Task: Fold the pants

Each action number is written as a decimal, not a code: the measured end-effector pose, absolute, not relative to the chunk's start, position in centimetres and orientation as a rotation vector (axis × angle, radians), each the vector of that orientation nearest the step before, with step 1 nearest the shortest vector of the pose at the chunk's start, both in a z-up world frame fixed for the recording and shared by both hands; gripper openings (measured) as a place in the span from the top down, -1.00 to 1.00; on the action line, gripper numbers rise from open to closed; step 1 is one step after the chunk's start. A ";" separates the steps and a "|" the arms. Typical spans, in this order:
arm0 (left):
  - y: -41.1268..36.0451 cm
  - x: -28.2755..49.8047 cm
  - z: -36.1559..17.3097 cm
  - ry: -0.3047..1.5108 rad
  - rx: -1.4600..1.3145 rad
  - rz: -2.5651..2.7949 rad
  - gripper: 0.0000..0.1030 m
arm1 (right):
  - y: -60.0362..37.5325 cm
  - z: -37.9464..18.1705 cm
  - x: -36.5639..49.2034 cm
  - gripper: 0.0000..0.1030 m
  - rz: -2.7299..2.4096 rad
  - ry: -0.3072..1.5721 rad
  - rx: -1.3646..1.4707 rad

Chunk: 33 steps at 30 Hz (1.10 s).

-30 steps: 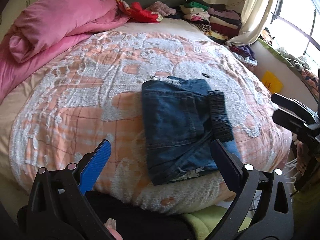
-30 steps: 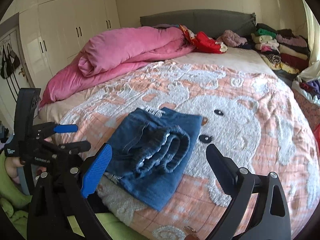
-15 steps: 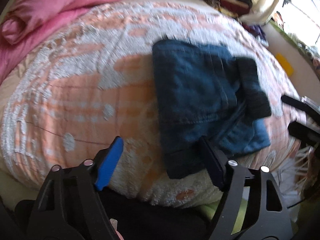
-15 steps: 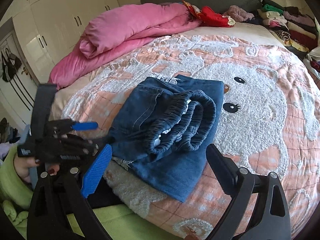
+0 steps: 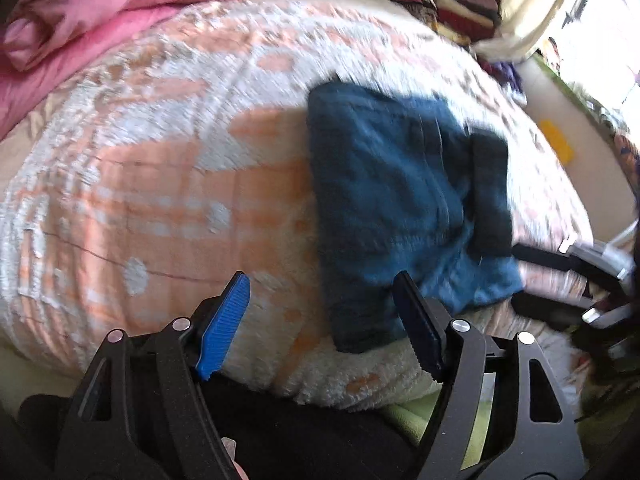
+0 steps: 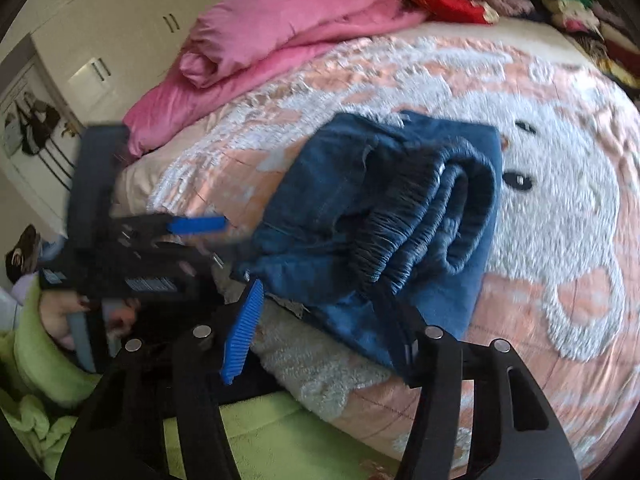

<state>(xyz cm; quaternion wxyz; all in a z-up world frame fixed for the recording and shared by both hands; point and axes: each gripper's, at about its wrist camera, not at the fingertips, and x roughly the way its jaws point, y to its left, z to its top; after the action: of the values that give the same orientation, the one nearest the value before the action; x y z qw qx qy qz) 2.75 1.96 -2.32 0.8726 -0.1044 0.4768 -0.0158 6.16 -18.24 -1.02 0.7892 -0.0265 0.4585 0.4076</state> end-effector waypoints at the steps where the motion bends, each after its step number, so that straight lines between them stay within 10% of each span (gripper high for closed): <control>1: 2.4 2.8 -1.8 0.980 -0.227 -0.026 -0.28 | -18.2 -1.1 6.1 -0.08 0.876 0.993 -0.051; 11: 1.5 8.5 0.5 0.985 -0.191 -0.117 0.23 | -15.1 0.0 1.7 0.09 0.917 0.738 -0.397; 22: -0.3 13.2 -2.9 1.096 -0.134 -0.139 0.23 | -10.6 -3.1 1.9 0.16 0.943 0.570 -0.699; 26: -0.2 13.3 -3.1 1.096 -0.137 -0.135 0.22 | -10.9 -3.2 2.1 0.89 1.045 0.551 -0.707; 33: -0.1 13.3 -3.3 1.080 -0.144 -0.132 0.16 | -12.7 -4.1 1.6 0.90 1.098 0.602 -0.746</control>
<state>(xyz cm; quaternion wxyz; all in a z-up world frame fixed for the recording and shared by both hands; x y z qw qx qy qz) 13.25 -0.13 -3.26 0.8531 -0.0684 0.5134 -0.0627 1.63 -12.69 -4.13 0.7461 -0.3408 0.2753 0.5015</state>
